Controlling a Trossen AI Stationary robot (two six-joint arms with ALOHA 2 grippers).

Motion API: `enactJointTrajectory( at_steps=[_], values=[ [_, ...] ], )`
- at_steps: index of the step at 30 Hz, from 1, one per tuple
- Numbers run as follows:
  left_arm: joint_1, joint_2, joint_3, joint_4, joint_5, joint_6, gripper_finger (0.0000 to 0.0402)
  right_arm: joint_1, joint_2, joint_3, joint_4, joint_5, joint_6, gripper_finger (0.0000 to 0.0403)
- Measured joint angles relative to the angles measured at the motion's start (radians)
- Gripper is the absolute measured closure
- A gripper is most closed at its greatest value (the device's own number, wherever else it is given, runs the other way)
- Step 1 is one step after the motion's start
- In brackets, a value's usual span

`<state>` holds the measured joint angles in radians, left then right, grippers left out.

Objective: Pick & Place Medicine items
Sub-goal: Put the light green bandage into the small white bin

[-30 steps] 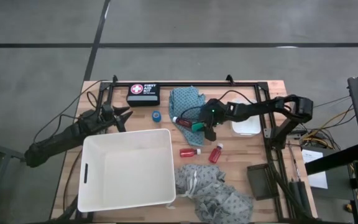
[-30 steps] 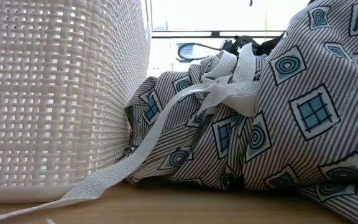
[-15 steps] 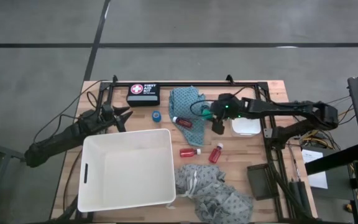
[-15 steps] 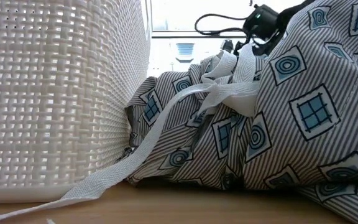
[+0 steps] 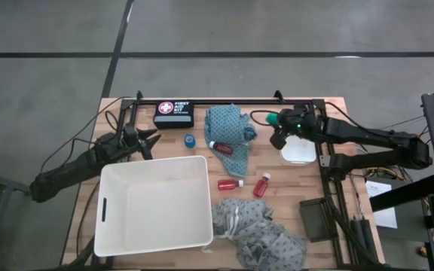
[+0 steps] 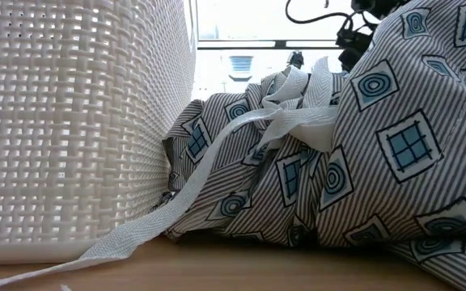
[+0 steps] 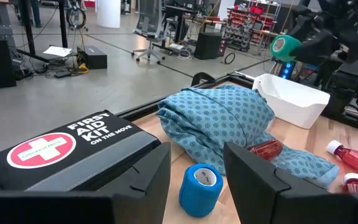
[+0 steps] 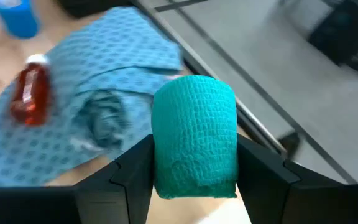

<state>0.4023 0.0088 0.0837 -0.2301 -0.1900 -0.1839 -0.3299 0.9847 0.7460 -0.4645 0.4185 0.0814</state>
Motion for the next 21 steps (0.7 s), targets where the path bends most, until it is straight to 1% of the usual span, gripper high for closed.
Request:
enactJointTrajectory(
  at_steps=[3, 6, 12, 21],
  values=[
    [0.000, 0.000, 0.000, 0.000, 0.000, 0.000, 0.0248, -0.008, -0.022, 0.000, -0.044, 0.054, 0.054, 0.0213],
    [0.000, 0.000, 0.000, 0.000, 0.000, 0.000, 0.0248, -0.025, -0.028, 0.000, -0.098, 0.083, 0.100, 0.0213],
    [0.000, 0.000, 0.000, 0.000, 0.000, 0.000, 0.0248, -0.089, -0.017, -0.003, -0.168, 0.086, 0.153, 0.0213],
    [0.000, 0.000, 0.000, 0.000, 0.000, 0.000, 0.0248, -0.166, -0.014, -0.042, -0.178, 0.079, 0.230, 0.0213]
  ],
)
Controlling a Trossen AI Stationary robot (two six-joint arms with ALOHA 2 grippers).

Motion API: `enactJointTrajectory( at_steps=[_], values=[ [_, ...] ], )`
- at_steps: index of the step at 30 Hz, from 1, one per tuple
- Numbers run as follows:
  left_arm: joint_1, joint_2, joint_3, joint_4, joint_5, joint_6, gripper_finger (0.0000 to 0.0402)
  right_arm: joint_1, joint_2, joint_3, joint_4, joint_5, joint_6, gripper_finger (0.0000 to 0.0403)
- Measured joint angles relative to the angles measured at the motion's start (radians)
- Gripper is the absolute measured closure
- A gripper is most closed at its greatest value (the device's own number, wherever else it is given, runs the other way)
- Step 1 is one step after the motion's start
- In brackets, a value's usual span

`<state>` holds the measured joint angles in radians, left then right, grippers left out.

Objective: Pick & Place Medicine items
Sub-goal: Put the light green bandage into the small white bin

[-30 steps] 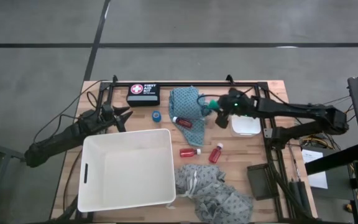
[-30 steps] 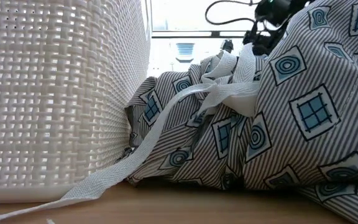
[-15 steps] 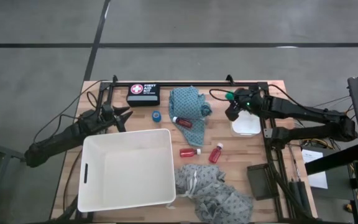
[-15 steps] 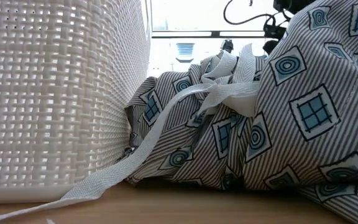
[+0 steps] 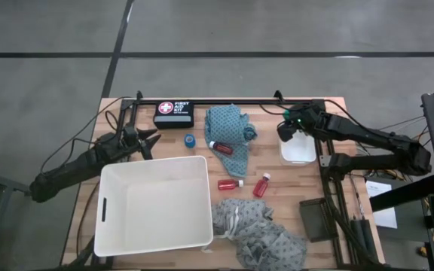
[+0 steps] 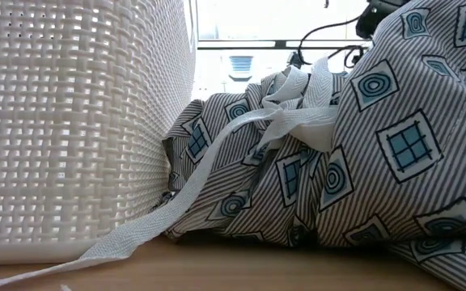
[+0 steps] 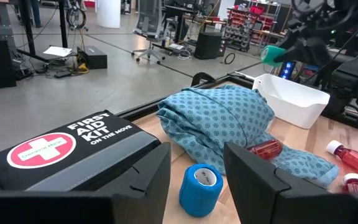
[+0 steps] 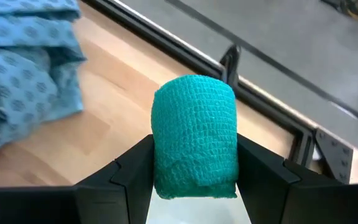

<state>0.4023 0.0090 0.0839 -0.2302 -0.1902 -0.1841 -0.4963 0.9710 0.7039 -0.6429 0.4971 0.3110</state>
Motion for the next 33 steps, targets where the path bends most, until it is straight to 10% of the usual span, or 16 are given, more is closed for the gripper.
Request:
enactJointTrajectory(
  at_steps=[33],
  values=[
    [0.000, 0.000, 0.000, 0.000, 0.000, 0.000, 0.0248, -0.098, 0.003, -0.189, -0.032, -0.133, 0.352, 0.0213]
  ],
)
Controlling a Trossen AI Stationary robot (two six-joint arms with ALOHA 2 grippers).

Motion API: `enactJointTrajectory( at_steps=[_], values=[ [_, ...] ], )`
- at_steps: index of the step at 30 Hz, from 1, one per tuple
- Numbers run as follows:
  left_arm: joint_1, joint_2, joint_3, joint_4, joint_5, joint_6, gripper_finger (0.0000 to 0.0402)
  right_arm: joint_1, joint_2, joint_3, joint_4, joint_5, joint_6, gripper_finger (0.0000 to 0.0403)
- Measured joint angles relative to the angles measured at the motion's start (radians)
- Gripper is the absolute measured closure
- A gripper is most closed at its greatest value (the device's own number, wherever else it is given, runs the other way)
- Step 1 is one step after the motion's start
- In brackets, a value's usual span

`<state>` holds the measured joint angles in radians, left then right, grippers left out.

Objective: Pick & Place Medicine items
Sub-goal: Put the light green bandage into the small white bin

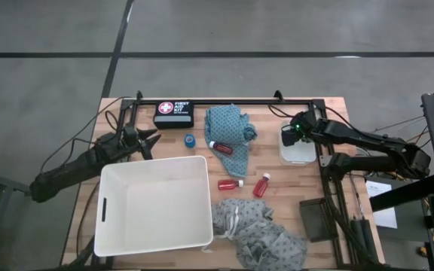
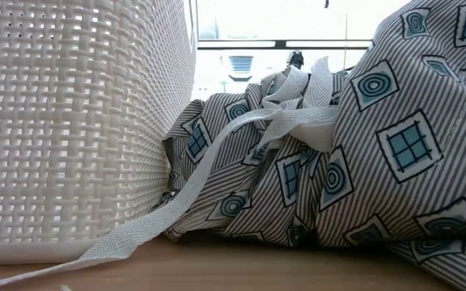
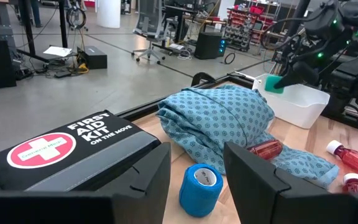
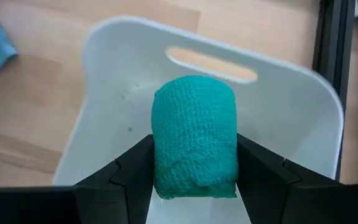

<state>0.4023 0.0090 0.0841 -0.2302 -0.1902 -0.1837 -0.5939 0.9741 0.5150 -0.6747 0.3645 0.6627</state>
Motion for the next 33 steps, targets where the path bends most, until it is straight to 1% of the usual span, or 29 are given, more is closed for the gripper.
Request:
enactJointTrajectory(
  at_steps=[4, 10, 19, 28, 33],
  values=[
    [0.000, 0.000, 0.000, 0.000, 0.000, 0.000, 0.0248, -0.001, 0.000, -0.033, 0.008, -0.004, 0.046, 0.0213],
    [0.000, 0.000, 0.000, 0.000, 0.000, 0.000, 0.0248, 0.000, 0.000, -0.042, 0.008, -0.002, 0.091, 0.0213],
    [0.000, 0.000, 0.000, 0.000, 0.000, 0.000, 0.0248, 0.000, 0.000, -0.047, 0.013, 0.003, 0.092, 0.0211],
    [0.000, 0.000, 0.000, 0.000, 0.000, 0.000, 0.0248, 0.000, 0.000, -0.047, 0.027, 0.007, 0.086, 0.0148],
    [0.000, 0.000, 0.000, 0.000, 0.000, 0.000, 0.0248, 0.000, 0.000, -0.047, 0.037, 0.005, 0.086, 0.0123]
  ],
)
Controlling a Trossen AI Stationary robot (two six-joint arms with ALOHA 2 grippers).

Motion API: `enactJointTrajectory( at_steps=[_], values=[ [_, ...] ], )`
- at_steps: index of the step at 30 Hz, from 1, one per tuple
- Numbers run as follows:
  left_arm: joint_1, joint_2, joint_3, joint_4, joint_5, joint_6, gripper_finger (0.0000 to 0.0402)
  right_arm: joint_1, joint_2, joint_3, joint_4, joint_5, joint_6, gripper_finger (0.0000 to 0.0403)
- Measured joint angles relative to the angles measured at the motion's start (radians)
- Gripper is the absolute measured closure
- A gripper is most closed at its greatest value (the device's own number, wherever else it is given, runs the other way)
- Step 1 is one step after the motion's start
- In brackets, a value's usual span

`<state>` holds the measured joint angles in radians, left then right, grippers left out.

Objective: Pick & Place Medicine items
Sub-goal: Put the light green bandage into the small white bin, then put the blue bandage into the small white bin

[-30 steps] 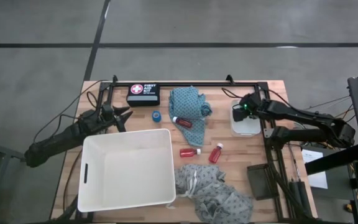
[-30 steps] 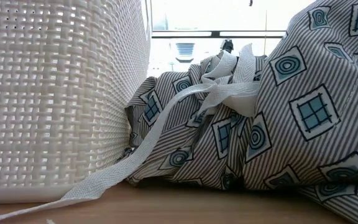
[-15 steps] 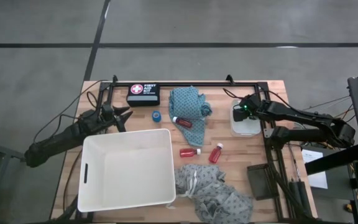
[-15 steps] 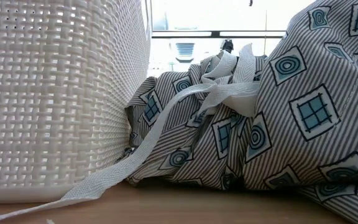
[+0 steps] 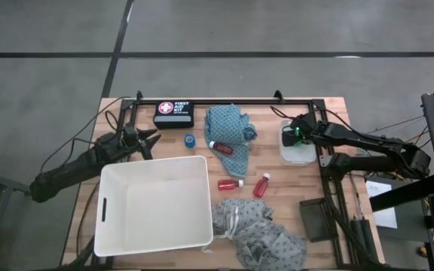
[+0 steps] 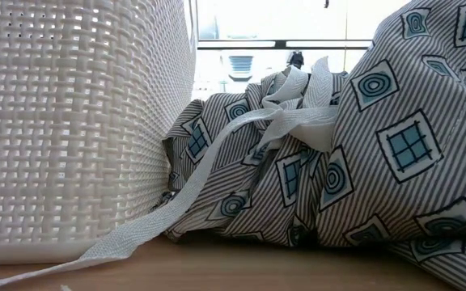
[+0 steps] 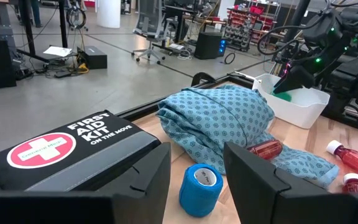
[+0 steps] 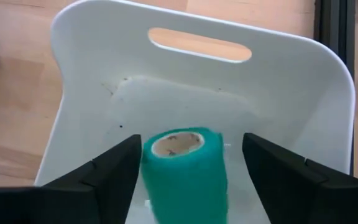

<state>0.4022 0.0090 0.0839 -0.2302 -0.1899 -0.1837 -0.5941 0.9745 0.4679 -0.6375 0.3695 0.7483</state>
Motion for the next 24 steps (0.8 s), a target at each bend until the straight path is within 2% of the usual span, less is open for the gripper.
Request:
enactJointTrajectory(
  at_steps=[8, 19, 24],
  values=[
    [0.000, 0.000, 0.000, 0.000, 0.000, 0.000, 0.0248, 0.000, 0.000, 0.000, 0.003, -0.001, -0.002, 0.0117],
    [0.000, 0.000, 0.000, 0.000, 0.000, 0.000, 0.0248, 0.032, -0.044, 0.066, 0.009, -0.005, -0.093, 0.0126],
    [0.000, 0.000, 0.000, 0.000, 0.000, 0.000, 0.0248, 0.072, -0.085, 0.068, 0.068, -0.006, -0.181, 0.0124]
  ],
)
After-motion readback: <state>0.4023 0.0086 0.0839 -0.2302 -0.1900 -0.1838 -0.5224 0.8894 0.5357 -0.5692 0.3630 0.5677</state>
